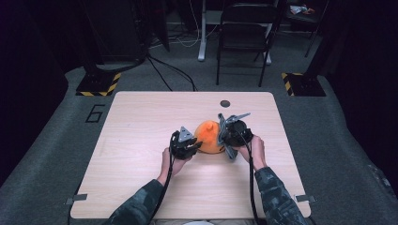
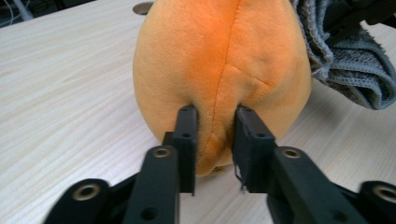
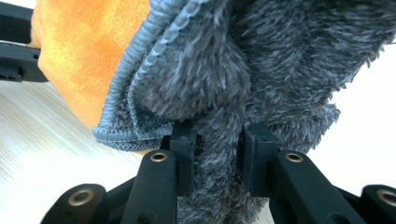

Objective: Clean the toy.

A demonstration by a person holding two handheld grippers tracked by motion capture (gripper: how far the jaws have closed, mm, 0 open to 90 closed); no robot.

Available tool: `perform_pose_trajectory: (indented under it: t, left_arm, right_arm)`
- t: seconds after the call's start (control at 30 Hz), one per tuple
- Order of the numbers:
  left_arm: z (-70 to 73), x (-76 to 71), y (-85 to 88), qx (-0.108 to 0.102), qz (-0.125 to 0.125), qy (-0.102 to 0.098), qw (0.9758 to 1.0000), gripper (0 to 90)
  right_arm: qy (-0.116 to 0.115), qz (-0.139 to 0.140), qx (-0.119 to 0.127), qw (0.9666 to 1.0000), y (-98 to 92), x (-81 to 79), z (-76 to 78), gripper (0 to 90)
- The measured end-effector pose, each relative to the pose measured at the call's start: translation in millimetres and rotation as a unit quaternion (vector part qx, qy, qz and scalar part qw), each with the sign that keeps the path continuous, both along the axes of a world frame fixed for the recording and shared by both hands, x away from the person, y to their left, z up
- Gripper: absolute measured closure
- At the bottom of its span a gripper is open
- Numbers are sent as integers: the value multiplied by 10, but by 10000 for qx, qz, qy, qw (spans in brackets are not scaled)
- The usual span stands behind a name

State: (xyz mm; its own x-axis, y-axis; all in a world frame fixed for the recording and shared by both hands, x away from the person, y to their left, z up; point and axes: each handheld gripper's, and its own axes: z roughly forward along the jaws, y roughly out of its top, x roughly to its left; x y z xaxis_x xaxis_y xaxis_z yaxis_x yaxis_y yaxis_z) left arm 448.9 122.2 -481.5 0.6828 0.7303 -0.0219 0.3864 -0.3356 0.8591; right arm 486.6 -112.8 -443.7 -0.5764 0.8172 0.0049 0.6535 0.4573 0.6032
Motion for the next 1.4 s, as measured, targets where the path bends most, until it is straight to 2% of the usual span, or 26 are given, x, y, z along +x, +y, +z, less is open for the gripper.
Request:
perform_pose_trajectory:
  t: [0.13, 0.17, 0.23, 0.33, 0.37, 0.47, 0.5, 0.57, 0.63, 0.67, 0.77, 0.83, 0.87, 0.93, 0.97, 1.03, 1.07, 1.13, 1.17, 1.2, 1.23, 1.27, 1.3, 1.33, 1.4]
  left_arm:
    - [28, -3, -12, -81, -63, -173, 9998, 800]
    - [56, -15, -21, -96, -93, -230, 9996, 813]
    - [72, -24, -25, -119, -99, -270, 9995, 816]
    - [117, -44, -32, -134, -146, -362, 9991, 821]
    - [144, -55, -33, -138, -170, -398, 9990, 824]
    - [235, -91, -41, -107, -250, -560, 9981, 825]
    - [261, -104, -44, -45, -296, -639, 9975, 825]
    - [294, -126, -62, 39, -371, -723, 9967, 825]
    - [303, -145, -88, 17, -441, -774, 9960, 824]
    - [308, -156, -103, 77, -514, -756, 9958, 824]
    - [291, -176, -157, 54, -680, -751, 9948, 824]
    - [271, -187, -197, 161, -793, -739, 9940, 822]
    - [271, -187, -197, 161, -793, -739, 9940, 819]
    - [255, -181, -210, 193, -792, -721, 9941, 806]
    - [243, -172, -211, 213, -810, -712, 9939, 787]
    - [234, -162, -200, 157, -768, -685, 9946, 713]
    - [234, -157, -195, 172, -777, -666, 9946, 612]
    - [220, -148, -189, 202, -721, -593, 9954, 594]
    - [209, -143, -193, 255, -695, -508, 9960, 594]
    - [194, -142, -195, 251, -647, -513, 9963, 661]
    - [182, -141, -190, 165, -662, -520, 9963, 661]
    - [169, -143, -199, 157, -633, -541, 9964, 772]
    - [165, -145, -203, 204, -629, -557, 9963, 772]
    - [162, -152, -205, 165, -629, -588, 9961, 809]
    - [179, -161, -200, 124, -618, -683, 9957, 816]
  right_arm:
    - [31, -38, -1, 10000, -41, 0, 14, 697]
    - [-50, -94, 8, 9999, -62, -10, 41, 699]
    - [-58, -99, 1, 9999, -72, -16, 57, 699]
    - [-93, -130, 19, 9999, -96, -42, 133, 700]
    - [-164, -140, 53, 9998, -107, -70, 205, 701]
    - [-296, -94, 196, 9993, -83, -135, 337, 700]
    - [-296, -94, 196, 9993, -83, -135, 337, 700]
    - [-384, -10, 277, 9989, -33, -192, 433, 700]
    - [-582, 135, 336, 9976, 66, -295, 575, 700]
    - [-582, 135, 336, 9976, 66, -295, 575, 700]
    - [-724, 321, 312, 9964, 188, -388, 648, 700]
    - [-704, 392, 220, 9965, 283, -414, 610, 699]
    - [-704, 392, 220, 9965, 283, -414, 610, 699]
    - [-727, 401, -3, 9965, 306, -388, 536, 701]
    - [-719, 351, 5, 9968, 309, -374, 501, 702]
    - [-666, 250, -26, 9975, 304, -355, 456, 705]
    - [-697, 238, -61, 9973, 284, -328, 428, 708]
    - [-700, 192, -64, 9973, 268, -309, 409, 709]
    - [-700, 192, -64, 9973, 268, -309, 409, 709]
    - [-689, 215, -85, 9974, 256, -301, 396, 710]
    - [-689, 215, -85, 9974, 256, -301, 396, 710]
    - [-707, 222, -111, 9972, 257, -298, 389, 710]
    - [-707, 222, -111, 9972, 257, -298, 389, 710]
    - [-757, 259, -146, 9967, 257, -312, 417, 709]
    - [-814, 239, -160, 9963, 271, -339, 455, 709]
